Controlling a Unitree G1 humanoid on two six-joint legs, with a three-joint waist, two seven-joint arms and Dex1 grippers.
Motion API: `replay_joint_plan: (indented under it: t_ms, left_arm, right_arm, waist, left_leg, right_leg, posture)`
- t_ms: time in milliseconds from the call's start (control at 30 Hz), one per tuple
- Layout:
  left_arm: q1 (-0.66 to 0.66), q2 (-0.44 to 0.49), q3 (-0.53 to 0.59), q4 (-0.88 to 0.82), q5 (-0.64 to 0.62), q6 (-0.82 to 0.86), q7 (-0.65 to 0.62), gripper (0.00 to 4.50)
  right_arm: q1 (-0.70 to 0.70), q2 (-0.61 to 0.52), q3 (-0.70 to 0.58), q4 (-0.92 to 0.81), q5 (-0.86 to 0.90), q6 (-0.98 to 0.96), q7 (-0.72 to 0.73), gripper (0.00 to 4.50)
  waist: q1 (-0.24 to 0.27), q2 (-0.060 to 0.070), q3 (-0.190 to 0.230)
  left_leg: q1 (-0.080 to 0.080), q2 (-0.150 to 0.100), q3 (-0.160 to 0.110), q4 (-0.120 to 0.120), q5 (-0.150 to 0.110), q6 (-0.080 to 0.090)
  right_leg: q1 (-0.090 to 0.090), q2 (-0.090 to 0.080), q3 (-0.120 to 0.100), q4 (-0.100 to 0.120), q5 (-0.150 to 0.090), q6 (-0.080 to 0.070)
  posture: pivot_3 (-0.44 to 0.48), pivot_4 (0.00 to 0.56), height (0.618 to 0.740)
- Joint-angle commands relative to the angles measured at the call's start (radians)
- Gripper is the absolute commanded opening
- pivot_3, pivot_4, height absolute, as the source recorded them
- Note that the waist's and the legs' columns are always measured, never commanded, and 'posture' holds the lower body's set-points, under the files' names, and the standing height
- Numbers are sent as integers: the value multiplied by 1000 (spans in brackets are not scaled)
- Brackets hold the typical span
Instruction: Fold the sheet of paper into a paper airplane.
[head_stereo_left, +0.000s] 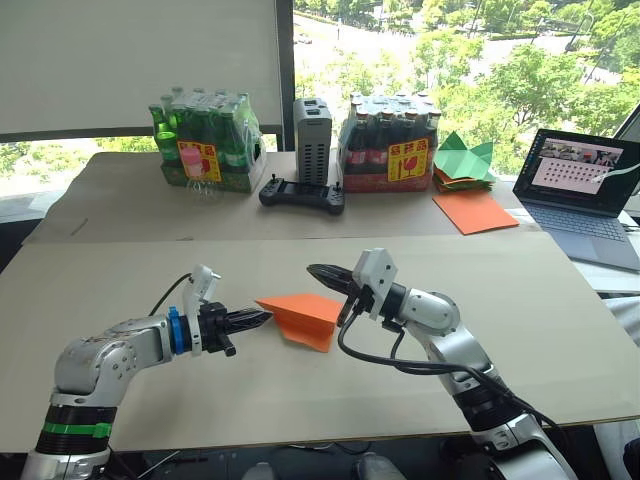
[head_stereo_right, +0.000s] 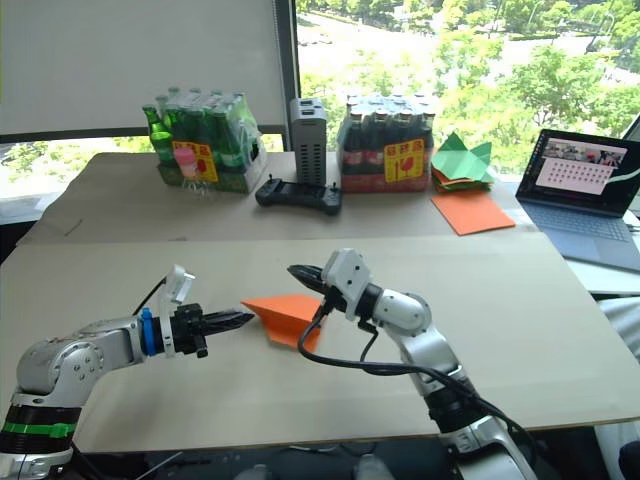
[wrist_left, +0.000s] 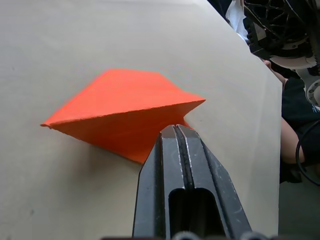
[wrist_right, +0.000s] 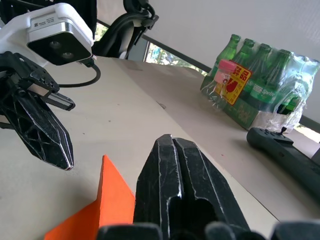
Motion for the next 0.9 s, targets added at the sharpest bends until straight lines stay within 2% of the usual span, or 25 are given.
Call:
replay_joint_plan:
  t_ms: [33,500,900]
  left_arm:
    - [-20,-13,-42,-6,40,-54,-13,0]
    - [-79,-87,-206,135,228,-182,-26,0]
    - [-63,-107,-243,149,270,-204,-67,0]
  right_arm:
    - [3,13,-30,-33,-11,29,-23,25]
    - [7,26,-38,-35,-61,111,-43,25]
    - [61,-20,11,-58,-146,226,1,25]
  waist:
    - [0,0,0]
    - [0,0,0]
    - [-1,0,0]
  left_leg:
    - [0,0,0,0,0,0]
    - [0,0,0,0,0,0]
    - [0,0,0,1,0,0]
  right_leg:
    - [0,0,0,0,0,0]
    - [0,0,0,0,0,0]
    - [0,0,0,0,0,0]
  posture:
    - [0,150,740]
    - [0,150,740]
    - [0,150,740]
